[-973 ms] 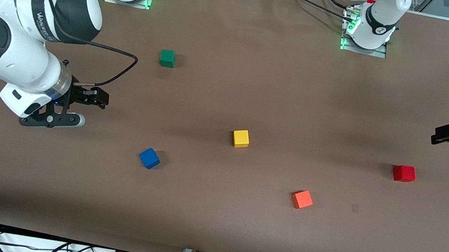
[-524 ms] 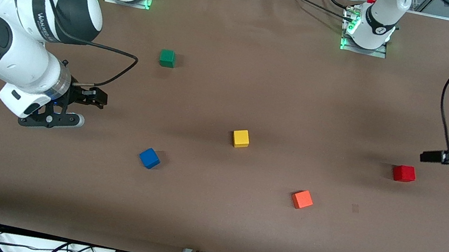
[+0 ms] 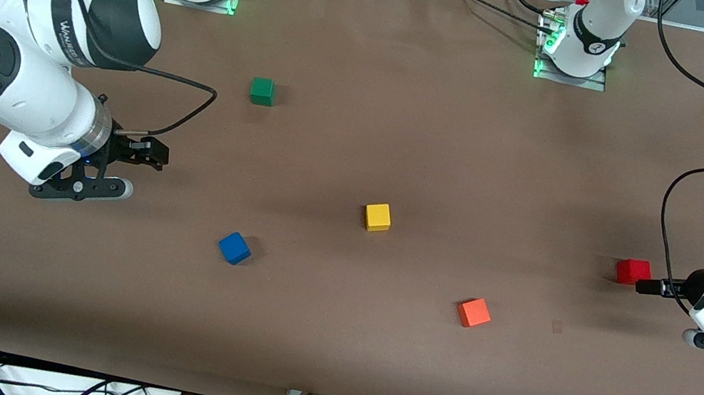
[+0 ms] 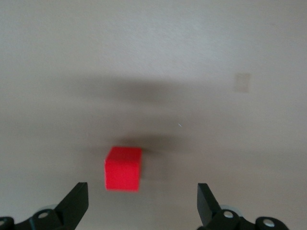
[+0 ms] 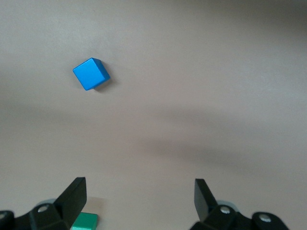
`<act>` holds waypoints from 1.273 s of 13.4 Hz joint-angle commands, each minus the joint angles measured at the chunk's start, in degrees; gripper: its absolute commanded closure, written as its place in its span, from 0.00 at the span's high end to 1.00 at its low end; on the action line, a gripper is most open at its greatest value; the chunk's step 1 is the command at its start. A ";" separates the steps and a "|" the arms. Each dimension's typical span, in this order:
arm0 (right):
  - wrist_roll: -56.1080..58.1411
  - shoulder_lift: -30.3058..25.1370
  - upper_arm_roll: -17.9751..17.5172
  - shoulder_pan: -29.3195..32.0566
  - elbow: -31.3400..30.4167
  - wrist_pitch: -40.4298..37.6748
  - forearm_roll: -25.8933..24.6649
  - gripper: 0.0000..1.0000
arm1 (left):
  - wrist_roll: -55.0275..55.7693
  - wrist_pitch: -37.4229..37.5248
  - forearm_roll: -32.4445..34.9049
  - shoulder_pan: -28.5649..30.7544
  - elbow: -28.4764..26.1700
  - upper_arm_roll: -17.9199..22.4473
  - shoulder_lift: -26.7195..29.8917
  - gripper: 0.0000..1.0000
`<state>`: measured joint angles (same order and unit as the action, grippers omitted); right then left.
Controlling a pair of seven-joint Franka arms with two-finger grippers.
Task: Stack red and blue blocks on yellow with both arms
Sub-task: 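Lower the left gripper over the red cube and close on it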
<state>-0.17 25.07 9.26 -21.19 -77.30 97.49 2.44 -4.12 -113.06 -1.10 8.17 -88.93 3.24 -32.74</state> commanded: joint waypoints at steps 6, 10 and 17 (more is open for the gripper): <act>0.61 -0.28 -0.04 -0.08 -0.13 -0.55 -0.86 0.99 | -9.07 -17.98 -0.04 4.22 -10.82 -0.61 -2.33 1.00; 1.57 0.07 -0.04 0.27 -0.22 -0.64 -0.86 0.99 | -8.98 -17.72 -3.02 4.48 -13.46 -0.87 -1.72 1.00; 5.09 0.51 0.23 1.51 -0.48 -0.55 -0.86 0.99 | -8.98 -17.02 -3.12 4.48 -19.78 -0.87 1.36 0.74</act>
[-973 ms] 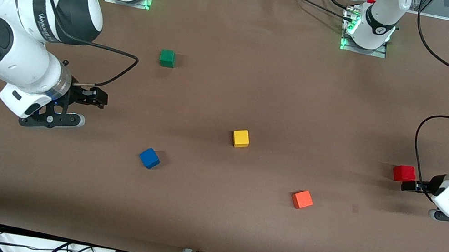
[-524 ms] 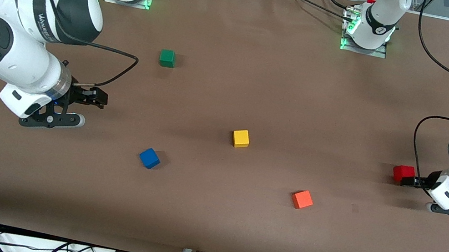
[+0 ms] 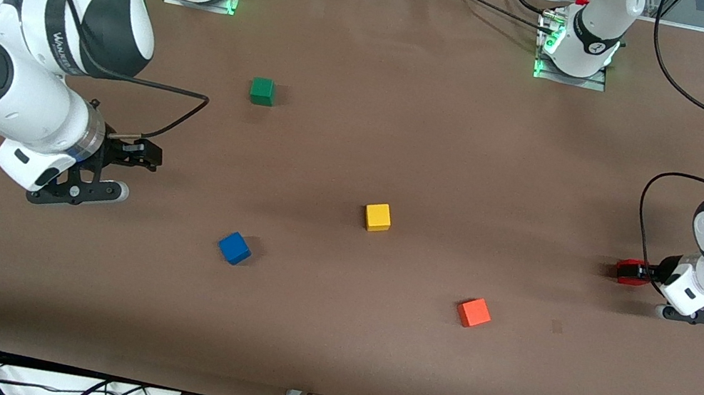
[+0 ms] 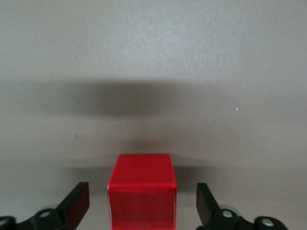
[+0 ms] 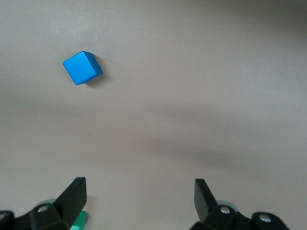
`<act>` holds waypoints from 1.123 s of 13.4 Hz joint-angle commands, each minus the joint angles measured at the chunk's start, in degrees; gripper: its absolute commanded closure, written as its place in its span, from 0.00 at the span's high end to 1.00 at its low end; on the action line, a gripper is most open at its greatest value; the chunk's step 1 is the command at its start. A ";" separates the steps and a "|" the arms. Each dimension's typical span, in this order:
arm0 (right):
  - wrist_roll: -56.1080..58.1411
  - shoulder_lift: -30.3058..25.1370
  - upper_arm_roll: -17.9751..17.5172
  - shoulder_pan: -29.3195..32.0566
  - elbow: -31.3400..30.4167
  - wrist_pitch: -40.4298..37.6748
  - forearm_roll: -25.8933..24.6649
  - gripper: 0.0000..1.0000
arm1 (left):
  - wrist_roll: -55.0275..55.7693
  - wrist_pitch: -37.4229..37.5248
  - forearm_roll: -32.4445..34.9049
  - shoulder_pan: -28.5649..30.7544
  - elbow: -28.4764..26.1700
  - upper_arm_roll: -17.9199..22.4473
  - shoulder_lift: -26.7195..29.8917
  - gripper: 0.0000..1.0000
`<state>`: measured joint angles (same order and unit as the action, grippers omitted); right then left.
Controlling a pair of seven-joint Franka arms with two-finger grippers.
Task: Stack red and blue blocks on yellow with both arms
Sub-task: 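Lower the left gripper over the red cube and close on it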
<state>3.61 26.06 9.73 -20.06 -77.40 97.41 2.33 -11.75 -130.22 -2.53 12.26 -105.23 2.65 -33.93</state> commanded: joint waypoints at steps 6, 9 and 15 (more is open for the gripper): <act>1.49 -0.14 -0.24 0.81 -0.74 -0.55 -0.75 0.99 | -1.35 0.75 -1.69 0.49 -3.06 -1.07 3.60 0.00; 3.85 0.04 -0.24 1.86 -1.27 -0.46 -0.66 0.99 | 1.10 6.01 -1.77 0.31 3.25 -9.22 5.36 0.00; 6.41 0.39 -0.24 2.83 -1.35 -0.37 -0.13 0.99 | 23.48 10.16 -0.98 -8.70 12.23 -21.73 4.67 0.00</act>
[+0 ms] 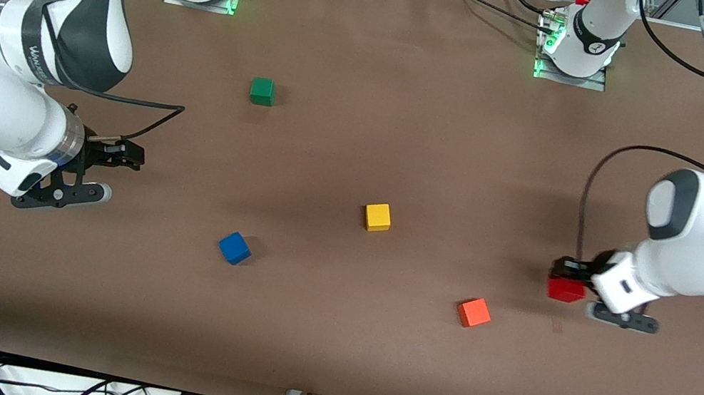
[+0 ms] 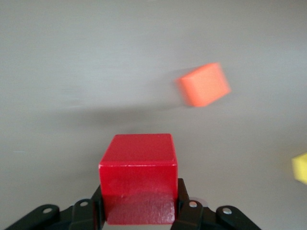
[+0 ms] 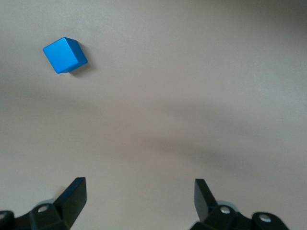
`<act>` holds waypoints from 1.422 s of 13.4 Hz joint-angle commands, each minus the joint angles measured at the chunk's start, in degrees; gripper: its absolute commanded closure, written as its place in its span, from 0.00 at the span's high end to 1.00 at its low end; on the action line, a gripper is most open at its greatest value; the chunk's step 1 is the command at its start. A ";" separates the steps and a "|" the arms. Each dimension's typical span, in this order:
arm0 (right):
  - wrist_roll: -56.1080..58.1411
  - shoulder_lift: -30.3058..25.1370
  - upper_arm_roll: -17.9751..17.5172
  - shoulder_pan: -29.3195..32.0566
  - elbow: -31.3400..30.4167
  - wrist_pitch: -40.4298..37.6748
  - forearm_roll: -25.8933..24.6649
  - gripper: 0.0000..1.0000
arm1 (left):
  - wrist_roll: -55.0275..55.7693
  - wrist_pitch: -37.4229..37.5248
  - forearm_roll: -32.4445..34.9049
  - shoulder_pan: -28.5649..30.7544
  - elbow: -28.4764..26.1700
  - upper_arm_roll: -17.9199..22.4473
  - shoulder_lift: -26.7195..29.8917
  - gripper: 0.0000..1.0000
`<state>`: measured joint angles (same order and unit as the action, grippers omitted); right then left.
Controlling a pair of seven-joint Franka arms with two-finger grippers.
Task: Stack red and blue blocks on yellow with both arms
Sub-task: 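Carry the red cube with the left gripper onto the yellow cube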
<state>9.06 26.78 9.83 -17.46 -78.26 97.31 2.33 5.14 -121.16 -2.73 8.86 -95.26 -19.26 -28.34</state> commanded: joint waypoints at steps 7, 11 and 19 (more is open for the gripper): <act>1.05 0.11 -0.34 0.93 -0.58 -0.37 0.05 0.99 | 38.86 1.01 6.84 -25.62 11.59 2.03 -9.97 0.00; 1.92 0.11 -0.34 0.93 -1.36 -0.28 0.13 0.99 | 49.51 -0.04 8.62 -31.53 14.03 2.65 -14.01 0.00; 10.01 1.08 -0.43 6.38 -2.86 1.03 6.73 0.99 | 54.45 -0.04 8.62 -33.47 18.70 2.83 -18.60 0.00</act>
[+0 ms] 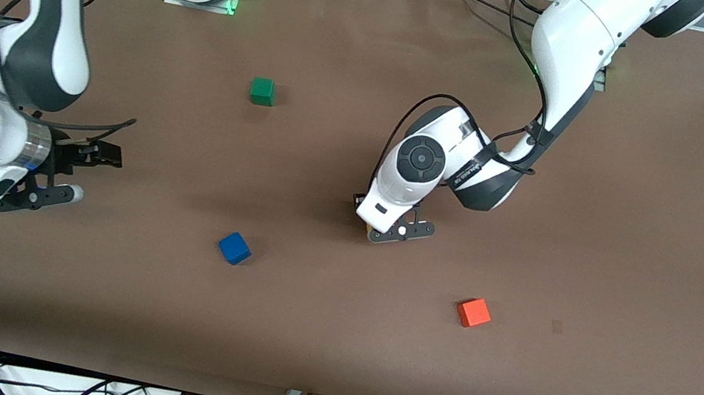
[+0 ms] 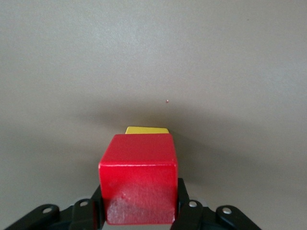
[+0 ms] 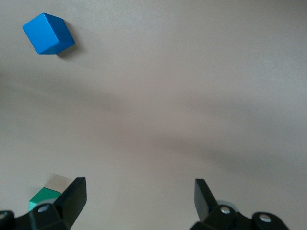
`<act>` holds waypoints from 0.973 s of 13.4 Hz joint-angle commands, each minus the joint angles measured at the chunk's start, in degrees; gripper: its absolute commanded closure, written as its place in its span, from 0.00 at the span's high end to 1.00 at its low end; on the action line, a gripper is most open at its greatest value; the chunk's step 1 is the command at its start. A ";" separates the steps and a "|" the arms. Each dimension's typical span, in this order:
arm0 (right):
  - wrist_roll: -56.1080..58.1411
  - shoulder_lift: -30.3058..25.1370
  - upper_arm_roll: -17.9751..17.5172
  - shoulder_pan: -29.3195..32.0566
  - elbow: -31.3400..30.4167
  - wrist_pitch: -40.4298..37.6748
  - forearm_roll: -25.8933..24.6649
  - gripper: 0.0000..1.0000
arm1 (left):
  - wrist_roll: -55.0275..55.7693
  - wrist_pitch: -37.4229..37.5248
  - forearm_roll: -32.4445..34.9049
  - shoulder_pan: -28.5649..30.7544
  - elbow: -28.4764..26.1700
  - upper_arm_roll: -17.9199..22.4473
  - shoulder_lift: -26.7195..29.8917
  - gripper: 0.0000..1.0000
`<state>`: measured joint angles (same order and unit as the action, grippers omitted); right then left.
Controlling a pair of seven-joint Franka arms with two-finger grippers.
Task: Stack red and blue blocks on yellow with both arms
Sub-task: 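Carry the red cube with the left gripper onto the yellow cube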
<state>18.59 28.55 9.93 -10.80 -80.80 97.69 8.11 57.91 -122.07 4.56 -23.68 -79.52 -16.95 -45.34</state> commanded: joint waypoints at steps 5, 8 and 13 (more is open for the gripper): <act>-2.58 -1.30 -0.52 -2.02 -0.06 1.01 -1.07 0.99 | 1.86 0.87 1.41 -1.99 3.06 0.60 -2.47 0.00; -5.84 -1.74 -0.61 -3.87 0.03 1.10 -4.07 0.99 | 1.77 0.87 1.42 -2.08 2.97 0.60 -2.91 0.14; -6.02 -2.09 -0.70 -5.11 0.38 1.36 -3.98 0.99 | -3.50 1.48 5.19 -0.85 3.41 1.22 -1.78 1.00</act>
<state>13.51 27.41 9.48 -15.40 -80.27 98.88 4.88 56.79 -122.02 8.23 -24.79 -78.31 -16.21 -46.97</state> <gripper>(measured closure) 0.004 0.238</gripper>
